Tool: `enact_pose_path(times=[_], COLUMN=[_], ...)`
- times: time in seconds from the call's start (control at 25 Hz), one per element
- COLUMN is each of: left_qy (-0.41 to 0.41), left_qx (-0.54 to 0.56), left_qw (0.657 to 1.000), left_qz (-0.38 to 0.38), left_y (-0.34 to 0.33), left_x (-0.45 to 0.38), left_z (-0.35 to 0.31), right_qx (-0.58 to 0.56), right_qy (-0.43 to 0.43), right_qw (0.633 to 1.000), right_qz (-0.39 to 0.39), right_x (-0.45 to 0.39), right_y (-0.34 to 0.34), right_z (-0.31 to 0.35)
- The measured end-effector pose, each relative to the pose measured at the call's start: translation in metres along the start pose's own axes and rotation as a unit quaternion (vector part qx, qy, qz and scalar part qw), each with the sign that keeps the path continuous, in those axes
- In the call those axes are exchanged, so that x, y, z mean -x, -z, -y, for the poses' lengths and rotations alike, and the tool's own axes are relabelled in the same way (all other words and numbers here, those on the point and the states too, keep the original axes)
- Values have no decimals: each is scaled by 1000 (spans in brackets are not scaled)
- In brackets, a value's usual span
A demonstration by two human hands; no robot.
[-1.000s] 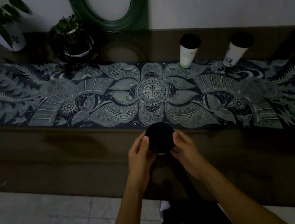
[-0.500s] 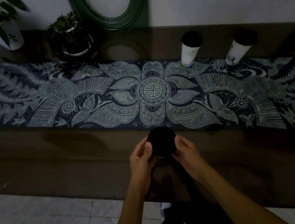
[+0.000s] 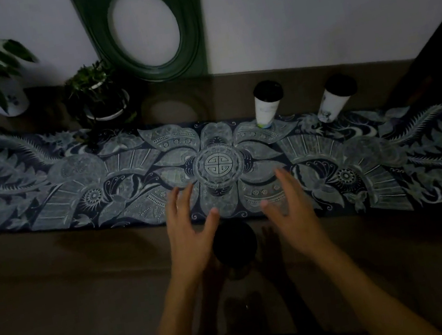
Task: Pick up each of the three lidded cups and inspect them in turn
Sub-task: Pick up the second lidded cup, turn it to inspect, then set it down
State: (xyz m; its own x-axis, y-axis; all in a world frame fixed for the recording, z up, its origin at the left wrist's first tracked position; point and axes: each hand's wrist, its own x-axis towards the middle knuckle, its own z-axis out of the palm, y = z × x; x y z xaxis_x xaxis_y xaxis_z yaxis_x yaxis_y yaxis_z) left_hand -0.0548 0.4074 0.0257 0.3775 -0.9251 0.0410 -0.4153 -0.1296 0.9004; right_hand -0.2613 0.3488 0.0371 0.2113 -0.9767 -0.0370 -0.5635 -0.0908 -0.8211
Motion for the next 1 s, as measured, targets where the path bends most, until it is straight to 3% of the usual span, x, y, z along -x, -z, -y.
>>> enact_pose_path(times=[0.16,0.32,0.52,0.68,1.0], left_qy=[-136,-195,-176,-142,-120], left_qx=[-162,-184,-170,-182,-279], left_qw=[977,963,970,972,949], left_qz=[-24,-39,-4,43,85], left_y=[-2,-26,-80,-139,-242], left_x=[-40,-84,-145,-207,-324], left_z=[-44,-75,-84,-75,-66], right_qx=[175,186,57,-55,-130], right_qy=[108,124,40,-47,-152], right_qw=[976,969,992,996,979], right_qz=[-76,-107,-105,-61,23], right_x=[-29,-65,-138,-203,-317], right_y=[37,66,83,80,44], right_z=[14,15,-23,-62,-131])
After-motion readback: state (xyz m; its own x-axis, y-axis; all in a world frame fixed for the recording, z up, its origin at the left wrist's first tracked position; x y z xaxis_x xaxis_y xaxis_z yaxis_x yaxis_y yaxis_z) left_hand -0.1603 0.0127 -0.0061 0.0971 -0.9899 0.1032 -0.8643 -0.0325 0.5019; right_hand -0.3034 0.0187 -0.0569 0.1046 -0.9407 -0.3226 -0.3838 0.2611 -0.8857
